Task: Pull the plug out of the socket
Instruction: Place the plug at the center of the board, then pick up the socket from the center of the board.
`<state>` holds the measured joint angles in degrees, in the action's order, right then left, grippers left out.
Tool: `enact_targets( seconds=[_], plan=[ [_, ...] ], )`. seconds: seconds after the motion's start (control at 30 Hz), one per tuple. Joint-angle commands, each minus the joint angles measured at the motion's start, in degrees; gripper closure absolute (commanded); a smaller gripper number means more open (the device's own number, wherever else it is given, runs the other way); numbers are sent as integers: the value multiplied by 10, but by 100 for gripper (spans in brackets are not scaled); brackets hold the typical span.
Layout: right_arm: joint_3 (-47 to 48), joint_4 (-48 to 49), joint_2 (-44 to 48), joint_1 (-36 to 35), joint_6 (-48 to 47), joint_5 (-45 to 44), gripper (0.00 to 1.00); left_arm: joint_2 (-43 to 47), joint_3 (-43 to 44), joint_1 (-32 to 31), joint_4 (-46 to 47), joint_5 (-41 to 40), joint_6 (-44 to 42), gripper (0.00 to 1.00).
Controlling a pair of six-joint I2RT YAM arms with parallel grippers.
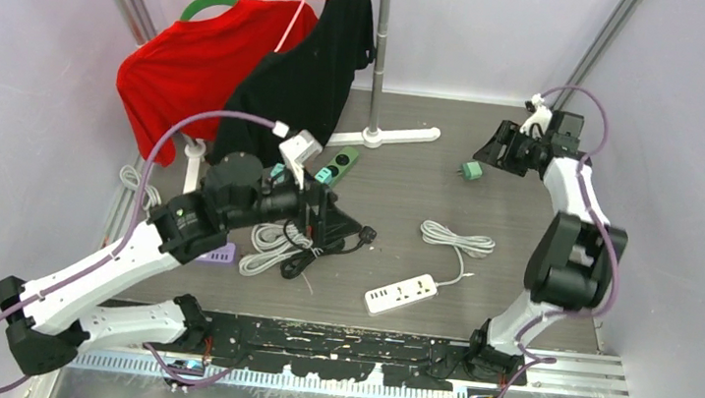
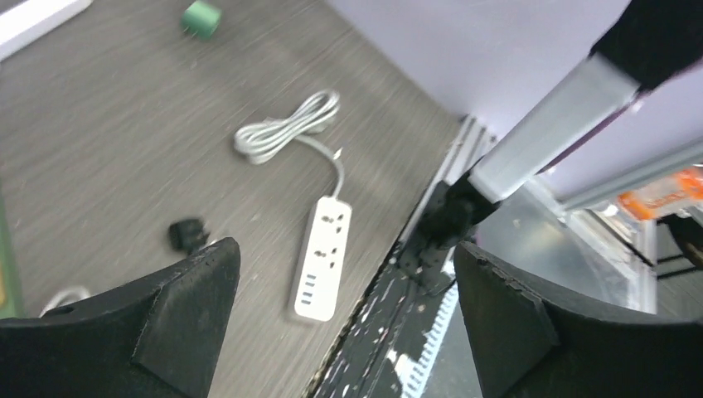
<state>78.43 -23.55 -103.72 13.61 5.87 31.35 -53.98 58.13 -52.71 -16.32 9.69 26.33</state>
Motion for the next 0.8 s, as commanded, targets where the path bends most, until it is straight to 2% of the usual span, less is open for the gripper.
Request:
enact_targets(
  seconds=[0.0,0.07,0.1,0.2,0.27,0.33,0.43,0.53,0.77],
  plan=[
    [-53,-53,165,-8,-168,123,34,-62,95,8,-12,141,-15,2],
    [-89,-110,220,-22,-257,205,34,-95,119,8,30,179,-10,2],
    [-100,-162,244,-32,-336,251,33,-111,134,8,41,194,-12,3],
    [-144,-349,301,-77,-641,329,14,-155,181,8,33,218,-63,3],
    [-184,-455,320,-97,-837,354,1,-173,195,9,12,206,-136,3],
    [-211,-509,314,-104,-960,356,0,-173,178,9,-3,176,-219,3],
    [-229,-511,298,-122,-1014,314,0,-157,110,9,17,127,-298,2],
    [-259,-473,282,-159,-1022,261,0,-135,46,9,69,83,-333,4],
    [-295,-375,249,-264,-975,166,2,-116,32,9,32,-53,-415,8]
  ],
)
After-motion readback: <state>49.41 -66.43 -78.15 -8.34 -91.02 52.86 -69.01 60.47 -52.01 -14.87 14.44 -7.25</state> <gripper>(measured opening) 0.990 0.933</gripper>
